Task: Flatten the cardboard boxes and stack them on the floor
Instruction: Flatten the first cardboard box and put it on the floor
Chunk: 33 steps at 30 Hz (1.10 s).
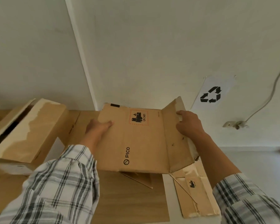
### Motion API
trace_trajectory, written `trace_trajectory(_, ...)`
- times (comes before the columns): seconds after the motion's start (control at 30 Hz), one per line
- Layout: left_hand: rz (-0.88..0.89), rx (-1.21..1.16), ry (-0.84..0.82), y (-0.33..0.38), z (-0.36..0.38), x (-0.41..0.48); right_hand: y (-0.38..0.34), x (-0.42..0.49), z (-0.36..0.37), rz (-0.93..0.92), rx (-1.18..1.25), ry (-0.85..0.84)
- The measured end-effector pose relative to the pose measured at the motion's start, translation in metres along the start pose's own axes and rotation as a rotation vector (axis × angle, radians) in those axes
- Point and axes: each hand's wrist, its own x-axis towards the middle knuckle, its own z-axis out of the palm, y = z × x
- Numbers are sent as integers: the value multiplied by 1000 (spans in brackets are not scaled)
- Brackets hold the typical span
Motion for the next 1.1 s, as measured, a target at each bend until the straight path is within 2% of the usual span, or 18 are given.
trace_trajectory(0.1, 41, 127, 7, 4, -22, 9, -17, 9, 22, 21, -88, -65)
trace_trajectory(0.2, 22, 157, -15, -6, -23, 9, -35, 2, 43, 28, -509, -121)
trace_trajectory(0.23, 24, 171, -17, -10, -20, 7, -41, -3, 51, -21, -625, -104)
trace_trajectory(0.3, 20, 169, -19, -18, -11, 6, -52, -18, 71, -253, -612, -163)
trace_trajectory(0.37, 20, 148, -27, -20, -5, 4, -61, -44, 95, -461, -487, -426)
trace_trajectory(0.4, 38, 153, -33, -18, -3, 3, -61, -60, 109, -512, -497, -519)
trace_trajectory(0.43, 52, 167, -33, -17, -3, 3, -60, -75, 123, -545, -541, -538)
trace_trajectory(0.57, 84, 220, 2, -16, -5, 5, -47, -103, 159, -532, -533, -317)
trace_trajectory(0.63, 137, 387, 30, -14, -6, 1, -48, -99, 157, -508, -449, -272)
trace_trajectory(0.7, 334, 639, 119, -10, -8, -12, -50, -85, 147, -507, -380, -208)
trace_trajectory(0.73, 490, 674, 146, -7, -9, -22, -53, -78, 141, -524, -352, -159)
trace_trajectory(0.8, 759, 682, 43, 1, -10, -43, -59, -62, 128, -582, -322, -55)
trace_trajectory(0.83, 804, 744, -82, 3, -11, -53, -64, -56, 123, -604, -320, -37)
trace_trajectory(0.9, 707, 983, -383, 4, -11, -64, -70, -47, 119, -610, -343, -51)
trace_trajectory(0.97, 599, 1123, -548, 0, -12, -66, -71, -43, 122, -605, -377, -66)
trace_trajectory(1.1, 717, 1149, -438, -30, -6, -64, -63, -51, 136, -624, -331, -83)
